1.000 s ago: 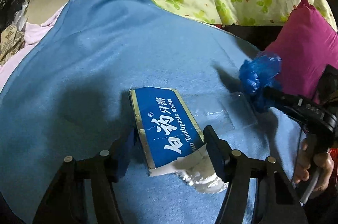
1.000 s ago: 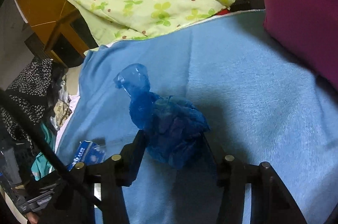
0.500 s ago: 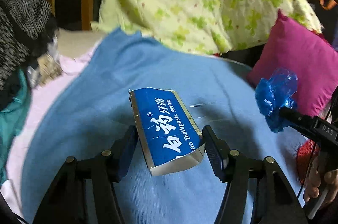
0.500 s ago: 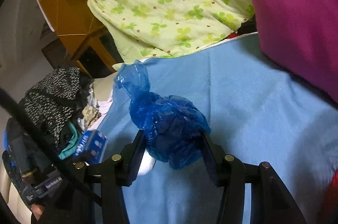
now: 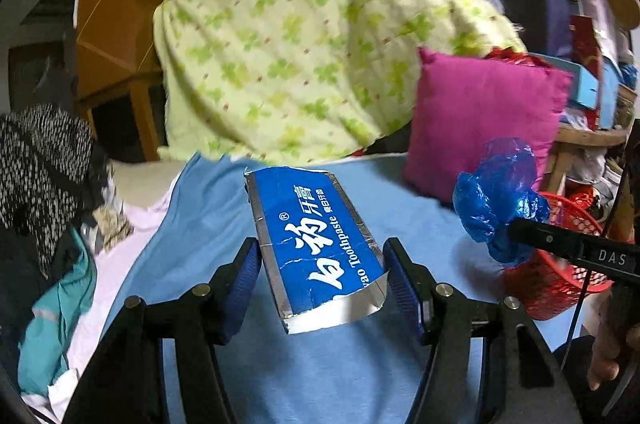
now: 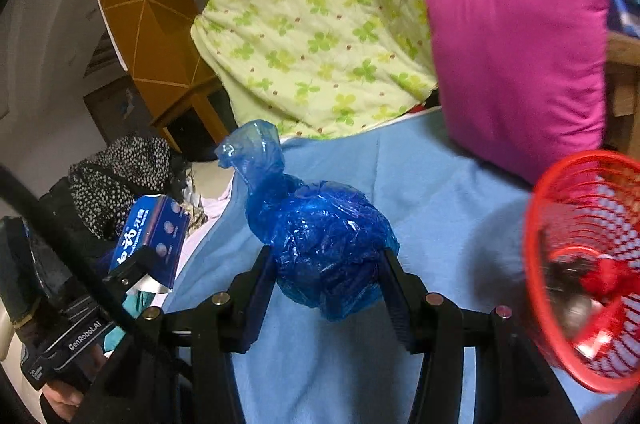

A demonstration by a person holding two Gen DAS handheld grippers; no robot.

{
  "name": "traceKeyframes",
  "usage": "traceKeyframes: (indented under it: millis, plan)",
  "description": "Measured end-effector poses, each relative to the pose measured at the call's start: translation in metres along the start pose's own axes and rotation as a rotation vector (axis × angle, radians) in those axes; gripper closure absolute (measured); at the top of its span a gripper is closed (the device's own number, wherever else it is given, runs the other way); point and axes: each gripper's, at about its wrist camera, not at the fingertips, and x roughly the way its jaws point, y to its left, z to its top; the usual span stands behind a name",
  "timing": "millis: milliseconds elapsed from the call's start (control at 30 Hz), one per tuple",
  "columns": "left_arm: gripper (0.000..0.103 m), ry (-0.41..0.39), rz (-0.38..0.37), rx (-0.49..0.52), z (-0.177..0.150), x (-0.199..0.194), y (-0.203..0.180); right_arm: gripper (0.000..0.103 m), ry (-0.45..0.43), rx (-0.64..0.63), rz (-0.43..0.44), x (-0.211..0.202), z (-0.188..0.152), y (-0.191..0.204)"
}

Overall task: Collect trash
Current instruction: 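Carry the carton and blue wrapper over the red wastebasket with both tools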

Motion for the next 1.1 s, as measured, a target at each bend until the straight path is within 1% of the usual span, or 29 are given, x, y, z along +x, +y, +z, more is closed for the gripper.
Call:
traceKeyframes:
  millis: [167, 400, 833, 1100]
  plan:
    - [0.039, -0.027, -0.013, 0.050, 0.010, -0.017, -0.027, 0.049, -0.042, 0.014, -0.041, -0.046, 0.001, -0.013]
    - [0.039, -0.044, -0.033, 0.108, 0.018, -0.026, -0.063, 0.049, -0.100, 0.050, -0.089, -0.090, 0.001, -0.039]
    - [0.039, -0.031, -0.070, 0.181, 0.022, -0.025, -0.119, 0.049, -0.164, 0.137, -0.126, -0.133, -0.004, -0.084]
    - [0.039, -0.033, -0.093, 0.231, 0.024, -0.025, -0.149, 0.049, -0.200, 0.174, -0.151, -0.152, -0.005, -0.107]
